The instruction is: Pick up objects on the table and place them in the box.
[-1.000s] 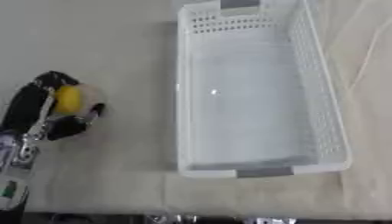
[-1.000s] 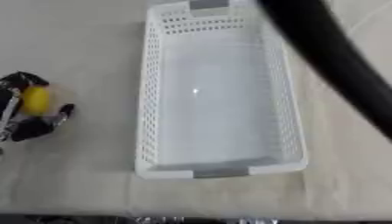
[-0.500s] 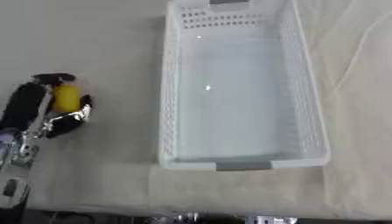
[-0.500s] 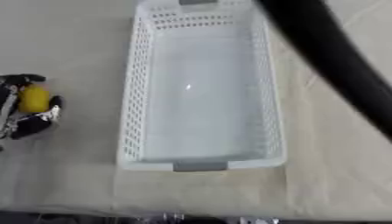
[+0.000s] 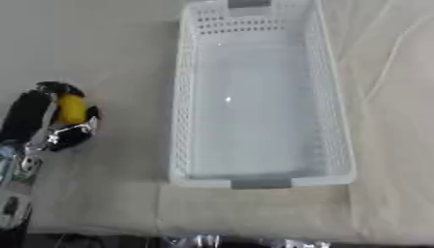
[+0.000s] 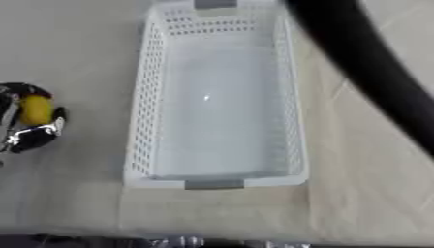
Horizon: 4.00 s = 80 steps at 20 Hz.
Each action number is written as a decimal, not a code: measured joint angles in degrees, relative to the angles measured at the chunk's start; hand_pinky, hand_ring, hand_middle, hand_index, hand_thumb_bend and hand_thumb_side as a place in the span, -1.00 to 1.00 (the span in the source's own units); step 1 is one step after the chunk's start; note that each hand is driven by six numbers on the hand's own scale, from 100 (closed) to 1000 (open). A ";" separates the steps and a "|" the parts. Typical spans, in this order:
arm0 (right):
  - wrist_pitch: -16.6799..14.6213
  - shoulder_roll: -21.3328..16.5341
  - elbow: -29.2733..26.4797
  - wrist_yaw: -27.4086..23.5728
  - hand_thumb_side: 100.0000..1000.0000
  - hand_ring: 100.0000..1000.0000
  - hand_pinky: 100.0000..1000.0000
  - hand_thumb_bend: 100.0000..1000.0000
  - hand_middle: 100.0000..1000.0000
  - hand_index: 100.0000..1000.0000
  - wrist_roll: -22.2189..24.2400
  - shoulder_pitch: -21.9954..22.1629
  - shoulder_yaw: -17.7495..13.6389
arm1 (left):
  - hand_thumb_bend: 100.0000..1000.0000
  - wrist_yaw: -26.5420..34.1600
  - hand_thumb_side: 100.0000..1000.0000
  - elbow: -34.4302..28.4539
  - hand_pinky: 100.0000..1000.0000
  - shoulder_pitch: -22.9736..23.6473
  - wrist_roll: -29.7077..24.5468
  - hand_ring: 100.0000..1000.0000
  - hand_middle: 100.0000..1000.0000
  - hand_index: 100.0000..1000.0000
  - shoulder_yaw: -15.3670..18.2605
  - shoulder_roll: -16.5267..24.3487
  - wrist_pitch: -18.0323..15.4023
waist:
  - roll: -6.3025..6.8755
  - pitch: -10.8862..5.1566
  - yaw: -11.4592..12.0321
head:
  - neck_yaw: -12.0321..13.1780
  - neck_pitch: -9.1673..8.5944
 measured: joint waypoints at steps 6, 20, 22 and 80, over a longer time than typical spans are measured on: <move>0.10 -0.02 -0.25 0.34 0.84 0.14 -0.09 -1.00 0.27 0.38 -0.09 0.11 -0.17 | -1.00 2.06 -0.68 -0.55 -1.00 -2.33 2.78 -1.00 -0.62 0.07 1.70 2.92 0.54 | 0.05 -0.04 0.04 | -0.05 0.00; 0.50 -0.50 -0.21 0.44 0.84 0.15 -0.09 -1.00 0.28 0.38 -0.57 0.36 -0.17 | -0.94 0.85 -0.91 -1.41 -1.00 -6.30 5.26 -1.00 -0.60 0.11 5.43 11.79 3.38 | 0.93 -0.17 0.08 | -0.54 0.00; 0.51 -0.50 -0.21 0.52 0.84 0.15 -0.09 -1.00 0.28 0.38 -0.59 0.36 -0.17 | -0.94 0.51 -0.91 -1.41 -1.00 -7.35 5.19 -1.00 -0.61 0.10 5.41 11.94 3.32 | 0.98 -0.17 0.07 | -0.54 0.00; 3.02 -3.01 -3.44 6.17 0.84 0.15 -0.08 -1.00 0.28 0.38 0.48 0.65 -1.25 | -0.29 -1.99 0.14 -1.34 -1.00 -30.84 -5.30 -0.55 -0.34 0.17 -10.67 -4.41 -9.23 | 2.29 -0.55 -3.72 | -1.55 -3.85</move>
